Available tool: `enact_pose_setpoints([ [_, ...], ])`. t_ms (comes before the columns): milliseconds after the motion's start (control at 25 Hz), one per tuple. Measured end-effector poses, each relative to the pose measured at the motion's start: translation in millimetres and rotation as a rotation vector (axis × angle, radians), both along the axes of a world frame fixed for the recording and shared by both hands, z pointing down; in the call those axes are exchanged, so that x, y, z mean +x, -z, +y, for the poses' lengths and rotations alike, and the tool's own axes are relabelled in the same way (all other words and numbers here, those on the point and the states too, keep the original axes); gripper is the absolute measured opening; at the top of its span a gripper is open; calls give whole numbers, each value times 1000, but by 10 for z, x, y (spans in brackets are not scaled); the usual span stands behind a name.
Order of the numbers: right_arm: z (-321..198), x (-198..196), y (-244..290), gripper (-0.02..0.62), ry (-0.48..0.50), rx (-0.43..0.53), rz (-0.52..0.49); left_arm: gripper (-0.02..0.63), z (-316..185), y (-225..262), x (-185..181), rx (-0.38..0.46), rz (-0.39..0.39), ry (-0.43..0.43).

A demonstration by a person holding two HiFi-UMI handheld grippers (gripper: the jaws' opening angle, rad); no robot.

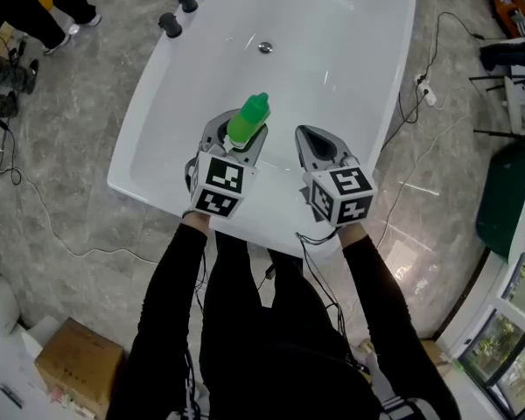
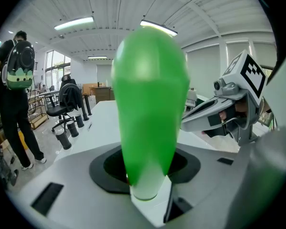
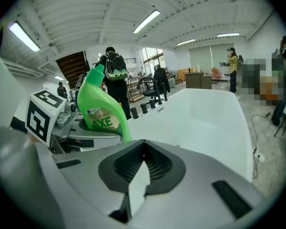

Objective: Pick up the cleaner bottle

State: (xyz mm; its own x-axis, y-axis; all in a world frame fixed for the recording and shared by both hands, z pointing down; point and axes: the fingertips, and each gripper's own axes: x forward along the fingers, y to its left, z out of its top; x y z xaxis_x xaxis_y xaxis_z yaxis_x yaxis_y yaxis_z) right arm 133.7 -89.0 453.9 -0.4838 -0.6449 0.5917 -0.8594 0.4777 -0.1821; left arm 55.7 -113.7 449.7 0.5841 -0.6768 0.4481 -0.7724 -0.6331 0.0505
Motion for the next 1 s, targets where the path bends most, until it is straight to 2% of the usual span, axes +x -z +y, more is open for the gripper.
enact_pose_setpoints([
  [1000, 322, 505, 133, 1, 7, 37, -3, 193, 336, 156, 505, 27, -10, -16],
])
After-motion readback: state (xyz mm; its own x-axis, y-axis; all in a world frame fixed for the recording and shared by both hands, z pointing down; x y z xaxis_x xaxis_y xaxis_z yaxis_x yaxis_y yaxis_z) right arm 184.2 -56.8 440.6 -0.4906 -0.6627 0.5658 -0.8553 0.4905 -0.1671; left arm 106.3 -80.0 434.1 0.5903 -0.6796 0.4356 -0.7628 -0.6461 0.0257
